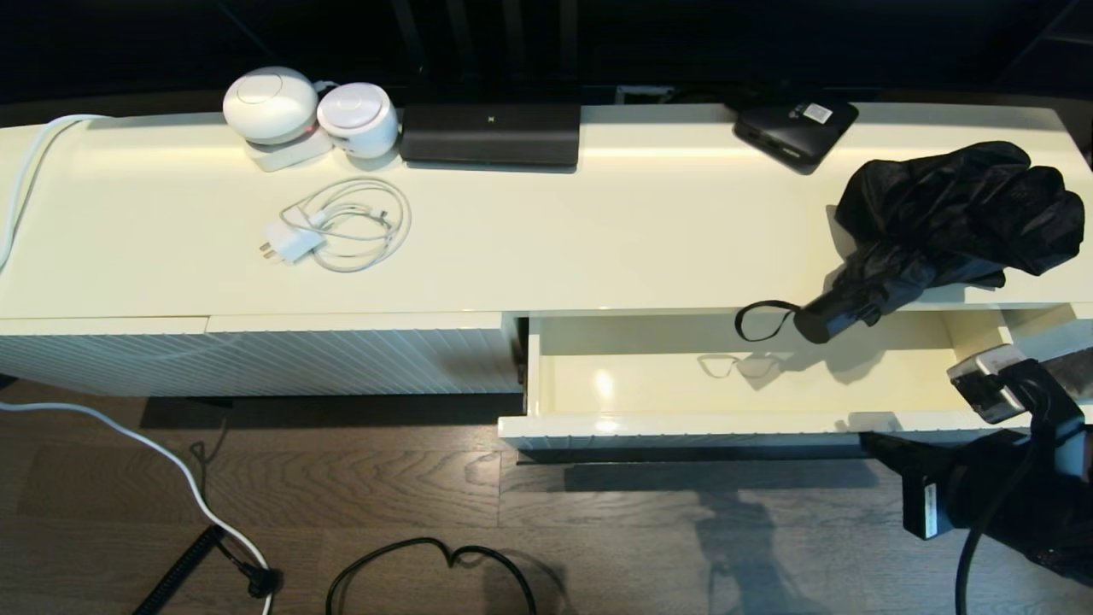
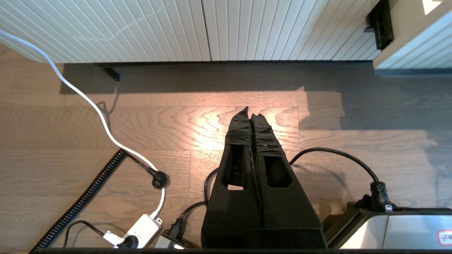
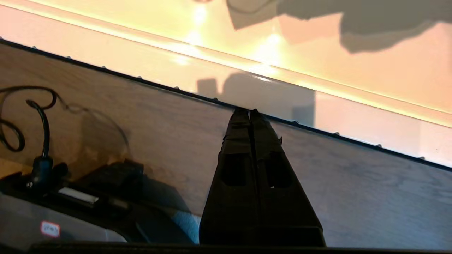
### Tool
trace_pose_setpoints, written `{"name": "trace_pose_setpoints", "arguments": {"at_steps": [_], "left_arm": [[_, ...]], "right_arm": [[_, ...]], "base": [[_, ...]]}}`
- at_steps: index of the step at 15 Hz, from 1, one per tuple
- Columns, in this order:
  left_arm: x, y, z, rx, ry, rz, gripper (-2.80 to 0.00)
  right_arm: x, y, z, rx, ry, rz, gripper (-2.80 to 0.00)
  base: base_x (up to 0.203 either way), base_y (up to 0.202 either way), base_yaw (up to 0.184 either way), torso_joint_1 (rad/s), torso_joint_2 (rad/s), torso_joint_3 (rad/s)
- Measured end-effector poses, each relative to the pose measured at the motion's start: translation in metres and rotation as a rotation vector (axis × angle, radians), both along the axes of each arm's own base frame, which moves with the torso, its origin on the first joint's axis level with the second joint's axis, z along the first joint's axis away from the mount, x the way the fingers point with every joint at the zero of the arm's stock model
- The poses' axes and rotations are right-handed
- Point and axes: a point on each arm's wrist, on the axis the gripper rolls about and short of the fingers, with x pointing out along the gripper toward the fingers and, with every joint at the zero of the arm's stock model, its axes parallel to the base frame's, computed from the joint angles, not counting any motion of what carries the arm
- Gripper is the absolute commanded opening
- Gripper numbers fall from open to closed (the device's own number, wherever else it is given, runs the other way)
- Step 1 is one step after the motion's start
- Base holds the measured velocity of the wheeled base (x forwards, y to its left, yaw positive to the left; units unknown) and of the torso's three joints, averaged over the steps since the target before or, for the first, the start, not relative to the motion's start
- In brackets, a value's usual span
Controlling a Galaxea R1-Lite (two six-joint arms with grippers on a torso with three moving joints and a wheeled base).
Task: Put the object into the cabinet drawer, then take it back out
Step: Close the drawer
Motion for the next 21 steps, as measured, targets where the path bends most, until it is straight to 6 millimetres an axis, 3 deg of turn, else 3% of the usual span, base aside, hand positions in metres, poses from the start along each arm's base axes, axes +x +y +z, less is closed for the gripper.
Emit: {"name": "trace_pose_setpoints", "arguments": {"at_steps": [5, 21], "left_arm": [[0.0, 0.0, 0.0, 0.0, 0.0, 0.001, -2.8], [0.0, 0.0, 0.0, 0.0, 0.0, 0.0, -2.8]], "right_arm": [[0.01, 0.001, 0.001, 0.022, -0.092, -0.007, -2.8], [0.058, 0.008, -0.02, 0.056, -0.192, -0.021, -2.8]], "base": [[0.0, 0.0, 0.0, 0.0, 0.0, 0.0], [0.0, 0.0, 0.0, 0.0, 0.0, 0.0]]}}
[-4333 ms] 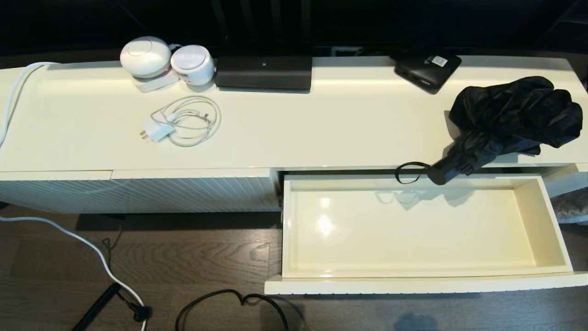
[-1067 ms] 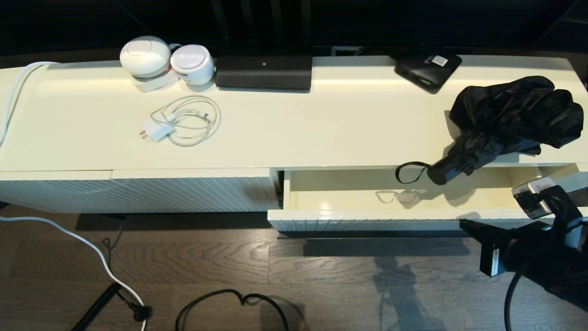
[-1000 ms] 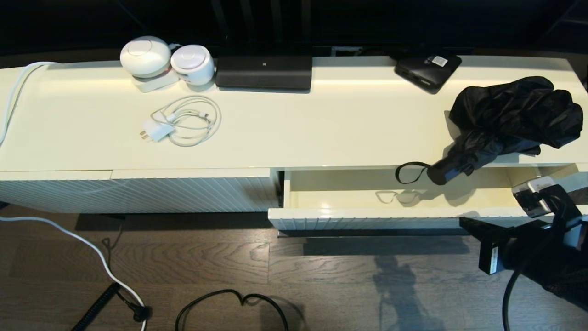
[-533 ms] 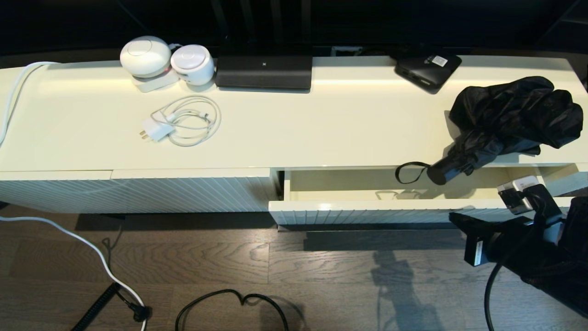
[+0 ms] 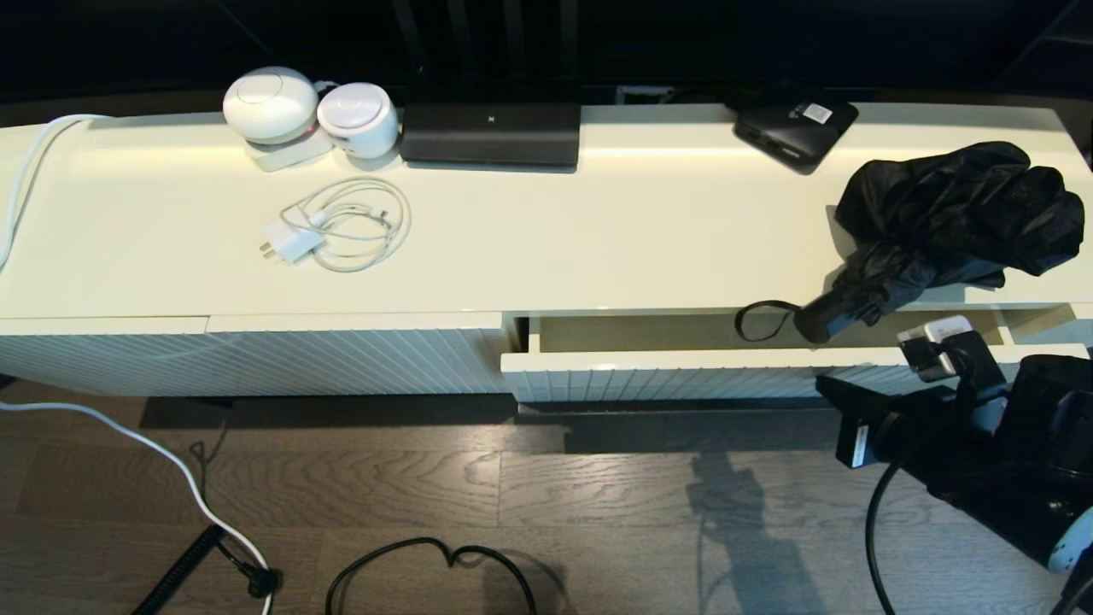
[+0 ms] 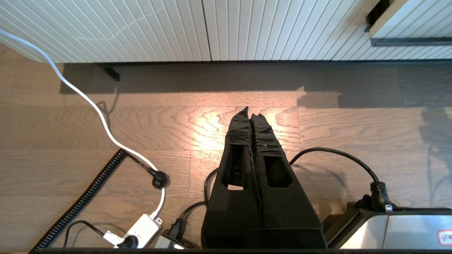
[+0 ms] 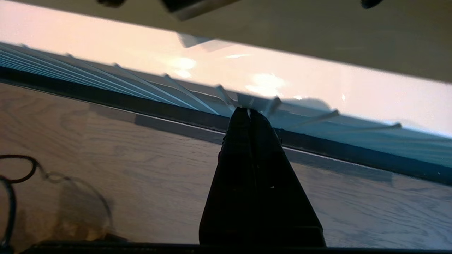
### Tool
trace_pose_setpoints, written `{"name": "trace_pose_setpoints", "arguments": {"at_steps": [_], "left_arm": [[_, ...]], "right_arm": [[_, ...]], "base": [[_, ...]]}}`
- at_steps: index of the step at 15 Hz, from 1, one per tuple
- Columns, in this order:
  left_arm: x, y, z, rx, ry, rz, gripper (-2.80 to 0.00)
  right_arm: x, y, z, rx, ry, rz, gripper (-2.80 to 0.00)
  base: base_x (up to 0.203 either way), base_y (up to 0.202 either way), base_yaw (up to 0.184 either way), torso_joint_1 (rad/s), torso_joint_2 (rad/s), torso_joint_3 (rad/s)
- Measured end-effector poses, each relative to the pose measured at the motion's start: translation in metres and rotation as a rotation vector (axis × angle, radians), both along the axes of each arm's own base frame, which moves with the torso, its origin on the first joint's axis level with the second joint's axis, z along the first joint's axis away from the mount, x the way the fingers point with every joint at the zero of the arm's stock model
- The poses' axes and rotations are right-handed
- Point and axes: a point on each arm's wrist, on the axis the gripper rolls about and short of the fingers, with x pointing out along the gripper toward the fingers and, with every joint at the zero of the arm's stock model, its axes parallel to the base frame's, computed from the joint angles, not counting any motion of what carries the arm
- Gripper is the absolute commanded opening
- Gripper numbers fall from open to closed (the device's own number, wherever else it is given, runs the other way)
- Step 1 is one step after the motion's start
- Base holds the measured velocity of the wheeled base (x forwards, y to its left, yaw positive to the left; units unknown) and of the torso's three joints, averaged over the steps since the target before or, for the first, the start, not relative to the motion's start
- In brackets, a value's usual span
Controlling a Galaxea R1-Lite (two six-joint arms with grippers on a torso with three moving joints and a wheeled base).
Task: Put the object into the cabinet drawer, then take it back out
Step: Close the drawer
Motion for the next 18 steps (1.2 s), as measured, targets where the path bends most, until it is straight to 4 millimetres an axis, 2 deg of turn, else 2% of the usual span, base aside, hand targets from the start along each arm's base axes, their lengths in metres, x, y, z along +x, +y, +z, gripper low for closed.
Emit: {"name": "trace_pose_setpoints", "arguments": {"at_steps": [8, 18], "left_arm": [[0.0, 0.0, 0.0, 0.0, 0.0, 0.0, -2.8], [0.0, 0.0, 0.0, 0.0, 0.0, 0.0, -2.8]], "right_arm": [[0.028, -0.002, -0.01, 0.008, -0.022, -0.029, -2.8], [0.057, -0.004, -0.006, 0.016, -0.057, -0.034, -2.8]], "base": [[0.0, 0.0, 0.0, 0.0, 0.0, 0.0], [0.0, 0.0, 0.0, 0.0, 0.0, 0.0]]}}
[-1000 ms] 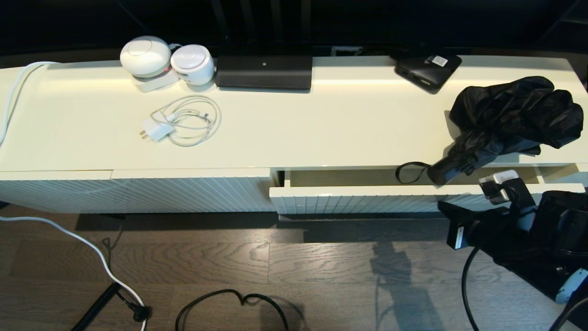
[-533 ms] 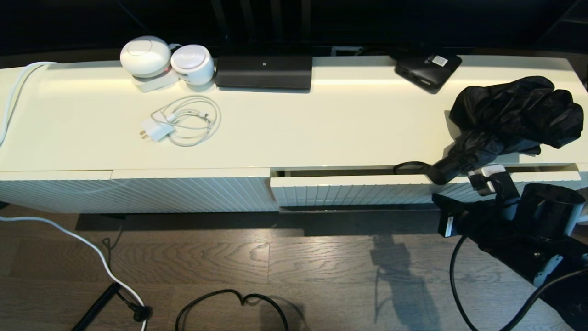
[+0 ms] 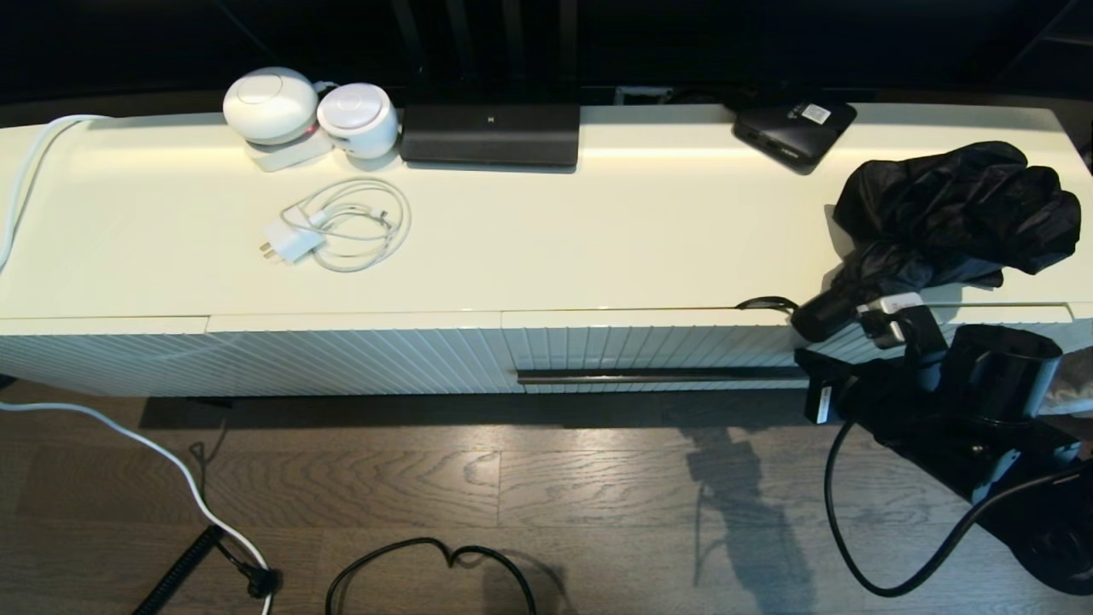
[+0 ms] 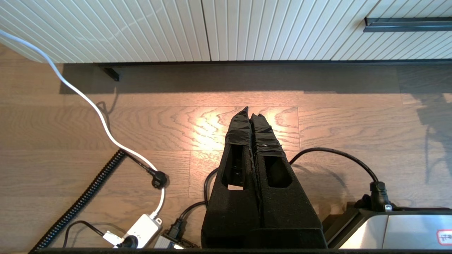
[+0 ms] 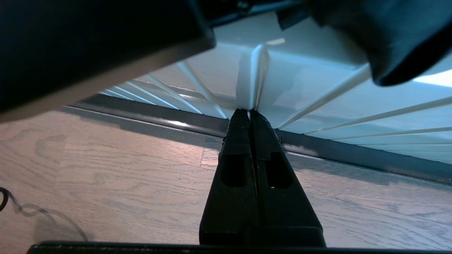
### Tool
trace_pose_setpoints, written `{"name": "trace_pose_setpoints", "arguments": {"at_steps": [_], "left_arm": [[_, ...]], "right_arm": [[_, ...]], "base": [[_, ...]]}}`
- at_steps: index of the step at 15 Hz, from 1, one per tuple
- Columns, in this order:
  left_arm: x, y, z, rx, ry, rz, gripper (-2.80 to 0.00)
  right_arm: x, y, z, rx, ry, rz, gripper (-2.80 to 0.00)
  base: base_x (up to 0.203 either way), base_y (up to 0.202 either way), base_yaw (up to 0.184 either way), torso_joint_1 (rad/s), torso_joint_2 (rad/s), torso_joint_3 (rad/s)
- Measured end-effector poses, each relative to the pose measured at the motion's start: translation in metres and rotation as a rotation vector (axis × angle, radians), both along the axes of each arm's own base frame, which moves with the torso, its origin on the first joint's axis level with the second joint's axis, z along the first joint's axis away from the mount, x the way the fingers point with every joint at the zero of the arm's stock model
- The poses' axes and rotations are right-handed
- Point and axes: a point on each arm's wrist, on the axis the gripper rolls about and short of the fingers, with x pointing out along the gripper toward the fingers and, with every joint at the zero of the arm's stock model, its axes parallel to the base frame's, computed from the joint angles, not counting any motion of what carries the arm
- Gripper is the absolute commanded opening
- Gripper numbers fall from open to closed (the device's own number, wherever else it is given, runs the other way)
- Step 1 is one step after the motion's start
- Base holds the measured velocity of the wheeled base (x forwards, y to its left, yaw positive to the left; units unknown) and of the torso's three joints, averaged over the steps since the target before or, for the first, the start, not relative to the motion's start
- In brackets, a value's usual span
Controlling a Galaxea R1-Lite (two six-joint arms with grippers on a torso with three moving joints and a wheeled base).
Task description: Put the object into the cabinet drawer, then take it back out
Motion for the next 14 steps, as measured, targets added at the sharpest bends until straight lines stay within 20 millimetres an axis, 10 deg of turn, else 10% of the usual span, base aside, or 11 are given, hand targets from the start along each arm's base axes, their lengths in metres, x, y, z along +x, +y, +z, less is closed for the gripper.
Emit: {"name": "trace_pose_setpoints", "arguments": {"at_steps": [7, 14], "left_arm": [[0.0, 0.0, 0.0, 0.0, 0.0, 0.0, -2.8], [0.0, 0.0, 0.0, 0.001, 0.0, 0.0, -2.8]], "right_arm": [[-0.034, -0.011, 0.011, -0.013, 0.055, -0.021, -2.8], [-0.126, -0.032, 0.052, -0.01, 0.081, -0.055, -2.8]], "base": [[0.0, 0.0, 0.0, 0.0, 0.0, 0.0], [0.0, 0.0, 0.0, 0.0, 0.0, 0.0]]}}
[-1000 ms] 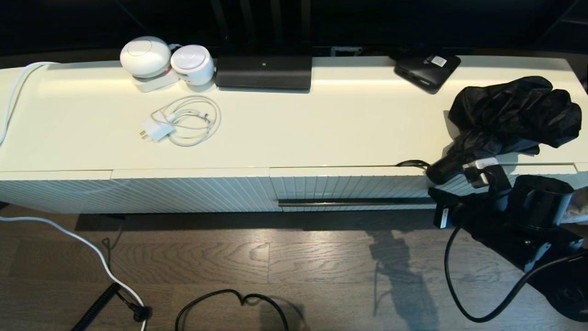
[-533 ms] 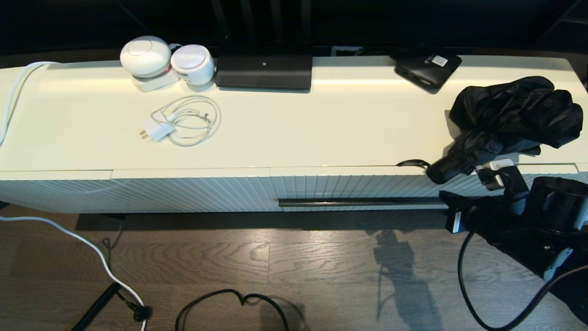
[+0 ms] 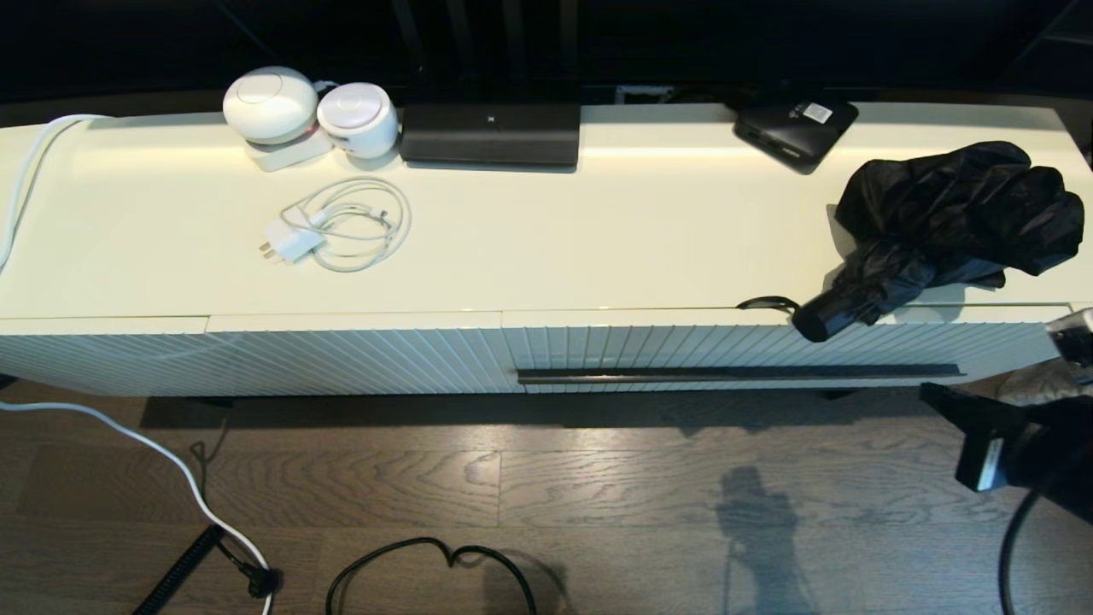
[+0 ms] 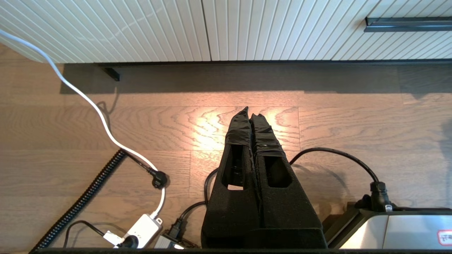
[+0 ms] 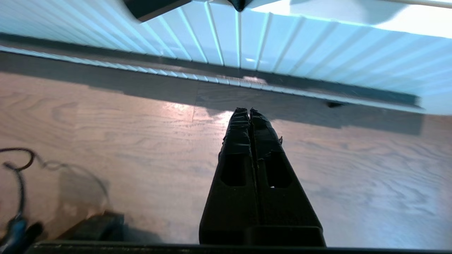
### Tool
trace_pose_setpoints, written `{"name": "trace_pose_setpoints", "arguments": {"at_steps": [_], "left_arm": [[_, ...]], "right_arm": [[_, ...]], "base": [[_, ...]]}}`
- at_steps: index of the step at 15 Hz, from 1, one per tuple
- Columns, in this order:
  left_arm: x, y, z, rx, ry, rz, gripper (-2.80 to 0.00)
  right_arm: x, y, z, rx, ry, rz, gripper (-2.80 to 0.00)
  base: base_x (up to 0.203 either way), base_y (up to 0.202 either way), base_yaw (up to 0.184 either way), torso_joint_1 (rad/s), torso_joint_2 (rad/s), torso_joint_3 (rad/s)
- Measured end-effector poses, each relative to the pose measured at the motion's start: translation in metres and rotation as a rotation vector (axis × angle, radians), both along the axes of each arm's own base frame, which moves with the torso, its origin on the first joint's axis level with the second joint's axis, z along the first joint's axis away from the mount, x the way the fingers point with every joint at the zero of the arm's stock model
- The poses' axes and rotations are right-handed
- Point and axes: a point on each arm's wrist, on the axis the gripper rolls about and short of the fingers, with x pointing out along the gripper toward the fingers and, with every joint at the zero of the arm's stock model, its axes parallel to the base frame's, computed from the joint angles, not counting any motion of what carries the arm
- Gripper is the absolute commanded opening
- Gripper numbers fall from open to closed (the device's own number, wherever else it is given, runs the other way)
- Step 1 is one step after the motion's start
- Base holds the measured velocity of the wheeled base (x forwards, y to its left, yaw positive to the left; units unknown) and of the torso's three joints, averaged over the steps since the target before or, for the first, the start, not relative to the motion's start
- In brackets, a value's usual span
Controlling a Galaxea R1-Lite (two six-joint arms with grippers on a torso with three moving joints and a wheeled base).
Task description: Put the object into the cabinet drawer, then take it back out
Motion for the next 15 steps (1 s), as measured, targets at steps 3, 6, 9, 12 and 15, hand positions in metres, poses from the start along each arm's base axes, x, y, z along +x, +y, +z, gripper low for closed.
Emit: {"name": "trace_pose_setpoints", "arguments": {"at_steps": [3, 6, 9, 12, 15], "left_arm": [[0.0, 0.0, 0.0, -0.001, 0.0, 0.0, -2.8], [0.0, 0.0, 0.0, -0.001, 0.0, 0.0, -2.8], [0.0, 0.0, 0.0, -0.001, 0.0, 0.0, -2.8], [0.0, 0.0, 0.0, -0.001, 0.0, 0.0, -2.8], [0.0, 0.0, 0.0, -0.001, 0.0, 0.0, -2.8]], "right_arm": [[-0.057, -0.008, 0.014, 0.007, -0.06, -0.011, -2.8], [-0.118, -0.018, 0.014, 0.002, -0.156, -0.044, -2.8], [-0.171, -0.022, -0.005, -0.022, -0.215, -0.081, -2.8], [-0.203, -0.023, -0.037, -0.041, -0.216, -0.1, -2.8], [-0.206, -0.022, -0.073, -0.039, -0.139, -0.103, -2.8]], "base": [[0.0, 0.0, 0.0, 0.0, 0.0, 0.0], [0.0, 0.0, 0.0, 0.0, 0.0, 0.0], [0.0, 0.0, 0.0, 0.0, 0.0, 0.0], [0.0, 0.0, 0.0, 0.0, 0.0, 0.0], [0.0, 0.0, 0.0, 0.0, 0.0, 0.0]]}}
